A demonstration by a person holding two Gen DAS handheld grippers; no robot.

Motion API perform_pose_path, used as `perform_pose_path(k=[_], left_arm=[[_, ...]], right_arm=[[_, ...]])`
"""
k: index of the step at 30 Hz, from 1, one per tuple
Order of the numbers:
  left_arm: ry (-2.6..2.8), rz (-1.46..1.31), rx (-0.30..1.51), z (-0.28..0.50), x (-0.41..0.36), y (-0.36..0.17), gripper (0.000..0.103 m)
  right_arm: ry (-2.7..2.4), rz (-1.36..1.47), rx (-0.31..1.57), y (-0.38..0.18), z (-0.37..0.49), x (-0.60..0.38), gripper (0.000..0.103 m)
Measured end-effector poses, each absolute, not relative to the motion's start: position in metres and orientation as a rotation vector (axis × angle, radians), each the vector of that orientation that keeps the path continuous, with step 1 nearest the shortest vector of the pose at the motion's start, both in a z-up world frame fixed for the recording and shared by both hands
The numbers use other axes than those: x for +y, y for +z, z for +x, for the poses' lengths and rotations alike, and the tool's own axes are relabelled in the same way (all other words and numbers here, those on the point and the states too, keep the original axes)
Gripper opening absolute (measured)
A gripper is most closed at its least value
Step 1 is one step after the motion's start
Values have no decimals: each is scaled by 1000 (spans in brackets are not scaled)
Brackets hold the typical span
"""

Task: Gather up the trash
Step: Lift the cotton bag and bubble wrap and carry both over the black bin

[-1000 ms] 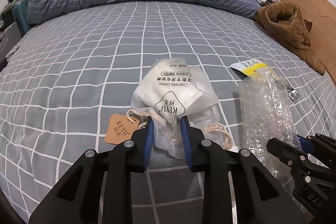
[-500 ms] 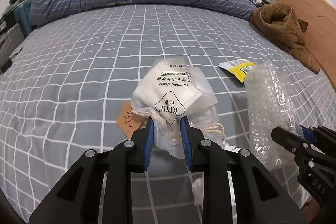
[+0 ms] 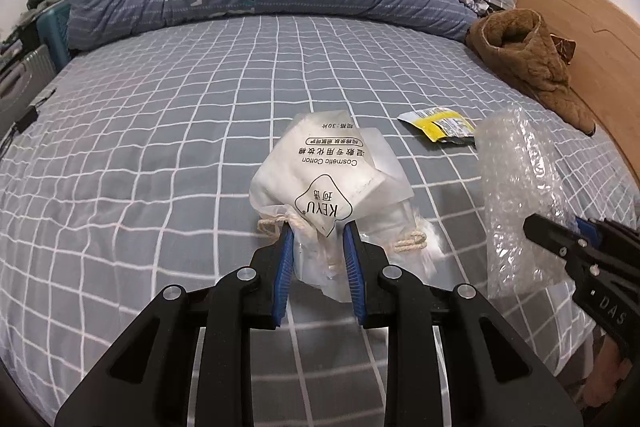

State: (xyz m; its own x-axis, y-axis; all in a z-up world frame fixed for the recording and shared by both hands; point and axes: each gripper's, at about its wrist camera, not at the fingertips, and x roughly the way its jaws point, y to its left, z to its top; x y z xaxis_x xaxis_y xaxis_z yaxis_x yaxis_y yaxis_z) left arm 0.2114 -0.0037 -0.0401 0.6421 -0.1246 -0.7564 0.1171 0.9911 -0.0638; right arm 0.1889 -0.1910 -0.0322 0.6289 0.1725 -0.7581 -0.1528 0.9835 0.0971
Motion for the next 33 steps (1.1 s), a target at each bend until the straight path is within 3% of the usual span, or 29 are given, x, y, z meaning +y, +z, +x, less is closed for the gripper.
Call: perform_pose_path(k=[33], left_arm=[[-106, -15, 815, 35, 5, 45, 24]], right_arm=[[224, 39, 823, 57, 38, -168, 25]])
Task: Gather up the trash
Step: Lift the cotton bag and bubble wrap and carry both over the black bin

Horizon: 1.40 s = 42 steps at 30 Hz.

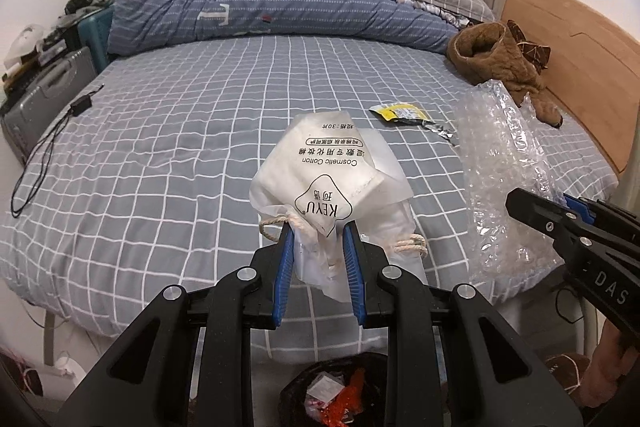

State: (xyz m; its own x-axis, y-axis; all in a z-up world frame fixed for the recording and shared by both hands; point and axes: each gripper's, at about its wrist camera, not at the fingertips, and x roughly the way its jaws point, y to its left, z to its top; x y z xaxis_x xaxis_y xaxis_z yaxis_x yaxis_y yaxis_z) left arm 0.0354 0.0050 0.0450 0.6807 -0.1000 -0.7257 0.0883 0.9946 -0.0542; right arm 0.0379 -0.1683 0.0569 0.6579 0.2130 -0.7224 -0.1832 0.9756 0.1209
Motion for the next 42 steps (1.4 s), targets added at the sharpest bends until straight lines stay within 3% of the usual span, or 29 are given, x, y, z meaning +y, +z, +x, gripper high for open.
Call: perform_pose_path(k=[19, 42], left_arm=[[-104, -18, 786, -23, -4, 78, 24], [-107, -18, 814, -73, -6, 63, 24]], right_arm=[[236, 16, 796, 86, -21, -162, 25], [230, -10, 815, 67, -68, -164, 25]])
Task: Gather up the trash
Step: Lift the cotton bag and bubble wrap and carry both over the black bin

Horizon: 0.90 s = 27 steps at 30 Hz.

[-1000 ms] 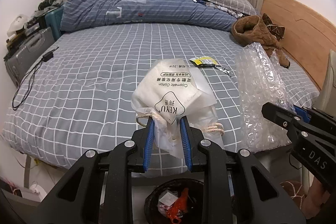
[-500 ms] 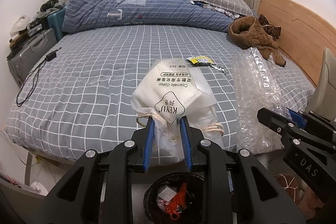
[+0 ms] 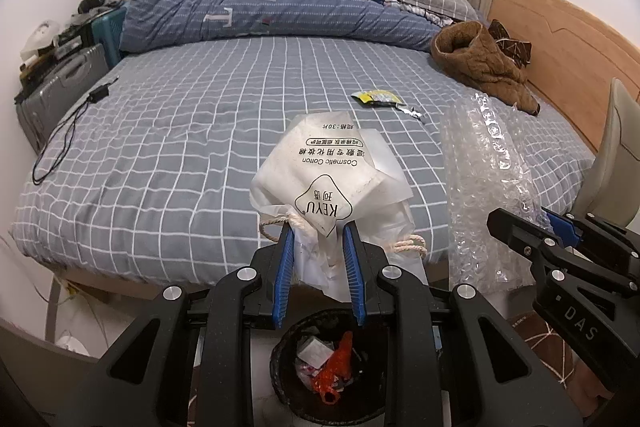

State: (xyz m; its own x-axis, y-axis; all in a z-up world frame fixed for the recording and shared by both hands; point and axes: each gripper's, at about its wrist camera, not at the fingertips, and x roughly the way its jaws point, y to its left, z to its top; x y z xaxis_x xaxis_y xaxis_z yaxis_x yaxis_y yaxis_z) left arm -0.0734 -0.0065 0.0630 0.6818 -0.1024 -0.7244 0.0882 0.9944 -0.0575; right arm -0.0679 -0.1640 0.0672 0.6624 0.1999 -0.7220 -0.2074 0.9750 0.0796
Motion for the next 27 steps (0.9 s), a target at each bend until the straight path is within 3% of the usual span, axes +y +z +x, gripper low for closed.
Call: perform_pose_path(k=[27], left_arm=[[-81, -56, 938, -127, -2, -22, 24]], right_arm=[[222, -41, 914, -6, -118, -153, 25]])
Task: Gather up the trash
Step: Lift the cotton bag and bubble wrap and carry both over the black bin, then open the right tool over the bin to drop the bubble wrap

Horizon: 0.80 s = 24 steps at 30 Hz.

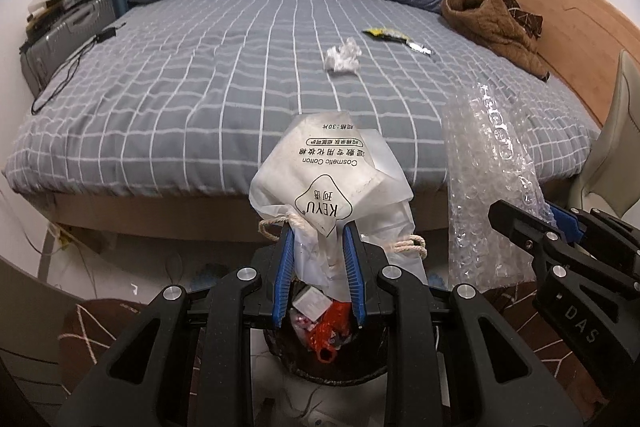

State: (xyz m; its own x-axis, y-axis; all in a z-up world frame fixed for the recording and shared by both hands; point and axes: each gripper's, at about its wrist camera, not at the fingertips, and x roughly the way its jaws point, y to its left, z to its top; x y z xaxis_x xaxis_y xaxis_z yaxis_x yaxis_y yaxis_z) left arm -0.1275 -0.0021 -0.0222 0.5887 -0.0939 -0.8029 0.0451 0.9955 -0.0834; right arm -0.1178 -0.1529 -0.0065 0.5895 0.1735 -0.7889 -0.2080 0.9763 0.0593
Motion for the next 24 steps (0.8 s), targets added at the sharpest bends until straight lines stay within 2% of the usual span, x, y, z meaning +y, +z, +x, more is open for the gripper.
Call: perform_pose_path(k=[24], left_arm=[[-54, -53, 1122, -115, 16, -147, 24]], right_arm=[[219, -44, 1129, -134, -111, -143, 25]])
